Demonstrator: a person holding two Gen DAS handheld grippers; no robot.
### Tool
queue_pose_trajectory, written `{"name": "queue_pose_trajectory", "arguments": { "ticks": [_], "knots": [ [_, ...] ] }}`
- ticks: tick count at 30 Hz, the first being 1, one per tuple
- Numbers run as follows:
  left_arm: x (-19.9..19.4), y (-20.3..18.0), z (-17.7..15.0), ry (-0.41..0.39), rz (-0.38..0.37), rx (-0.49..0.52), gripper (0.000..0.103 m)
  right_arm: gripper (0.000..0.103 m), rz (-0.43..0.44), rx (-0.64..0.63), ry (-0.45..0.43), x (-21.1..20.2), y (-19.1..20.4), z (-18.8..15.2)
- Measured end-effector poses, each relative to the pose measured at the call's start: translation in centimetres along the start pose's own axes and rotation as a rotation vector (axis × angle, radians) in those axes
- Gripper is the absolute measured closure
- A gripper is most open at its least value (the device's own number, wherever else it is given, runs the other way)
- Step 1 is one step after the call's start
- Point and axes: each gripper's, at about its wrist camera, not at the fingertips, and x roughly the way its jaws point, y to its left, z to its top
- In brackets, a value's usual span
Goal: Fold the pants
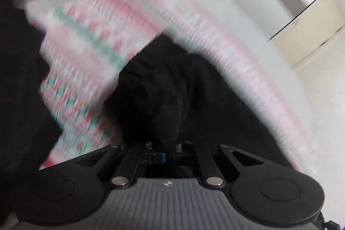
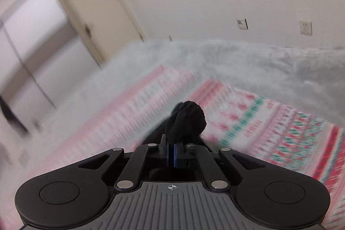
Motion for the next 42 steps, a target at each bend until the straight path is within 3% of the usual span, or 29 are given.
{"name": "queue_pose_trajectory", "arguments": {
  "ticks": [3,5,10,12,13,14,15,17,19,22,25,27,28,29,30,32,35,38,42],
  "knots": [
    [0.0,0.5,-0.7,0.007,0.021,0.03,0.068,0.101,-0.052,0.081,0.124,2.8,-3.5,-2.2],
    [-0.2,0.3,-0.8,0.002,0.027,0.063,0.067,0.101,-0.015,0.161,0.119,2.6,-5.4,-3.3],
    [0.5,1.7,-0.9,0.031,-0.042,-0.027,0.054,0.098,-0.007,0.105,0.105,1.6,-4.9,-3.5],
    [-1.0,2.6,-1.1,0.046,-0.097,-0.127,0.047,0.086,-0.011,0.164,0.113,1.1,-5.3,-3.5],
    [-1.1,3.4,-0.9,0.046,-0.122,-0.188,0.037,0.073,-0.026,0.192,0.121,0.7,-5.7,-3.6],
    [-1.6,4.2,-0.9,0.037,-0.109,-0.244,0.009,0.059,-0.03,0.219,0.126,0.5,-6.1,-3.8],
    [-2.2,4.6,-1.0,0.014,-0.067,-0.273,0.001,0.055,-0.015,0.247,0.129,0.1,-6.5,-4.0],
    [-3.1,4.9,-1.1,-0.02,-0.075,-0.282,0.0,0.038,0.073,0.314,0.151,0.0,-7.3,-4.7],
    [-2.7,4.5,-1.2,-0.02,-0.112,-0.26,0.0,0.031,0.145,0.372,0.189,0.6,-7.7,-5.6],
    [-1.3,3.5,-2.1,-0.014,-0.11,-0.26,0.0,0.031,0.16,0.34,0.178,2.4,-6.6,-6.7],
    [-0.6,2.7,-2.3,-0.134,-0.103,-0.278,0.0,0.031,0.14,0.233,0.125,3.4,-4.2,-7.0],
    [0.4,1.8,-2.2,-0.2,-0.109,-0.265,0.0,0.031,0.17,0.226,0.113,4.3,-3.4,-7.2],
    [0.8,1.0,-2.2,-0.206,-0.066,-0.233,0.032,0.04,0.186,0.232,0.108,4.6,-3.4,-7.1],
    [0.9,0.8,-2.0,-0.211,-0.049,-0.203,0.045,0.072,0.198,0.25,0.112,5.0,-3.4,-6.9],
    [0.5,1.0,-1.9,-0.227,-0.064,-0.231,0.047,0.085,0.195,0.289,0.136,5.5,-3.7,-6.6],
    [-1.7,1.1,-1.3,-0.238,-0.115,-0.312,0.048,0.092,0.225,0.389,0.138,5.2,-4.5,-5.9],
    [-6.3,-1.6,0.8,-0.25,-0.123,-0.253,0.048,0.094,0.307,0.372,0.031,0.9,-3.5,-2.9],
    [-9.8,-5.4,3.8,-0.291,-0.135,-0.19,0.048,0.095,0.344,0.289,-0.018,-3.4,-1.0,1.6],
    [-10.3,-8.8,8.2,-0.309,-0.164,-0.166,0.048,0.095,0.338,0.204,-0.046,-5.2,2.0,6.3]
  ]
}}
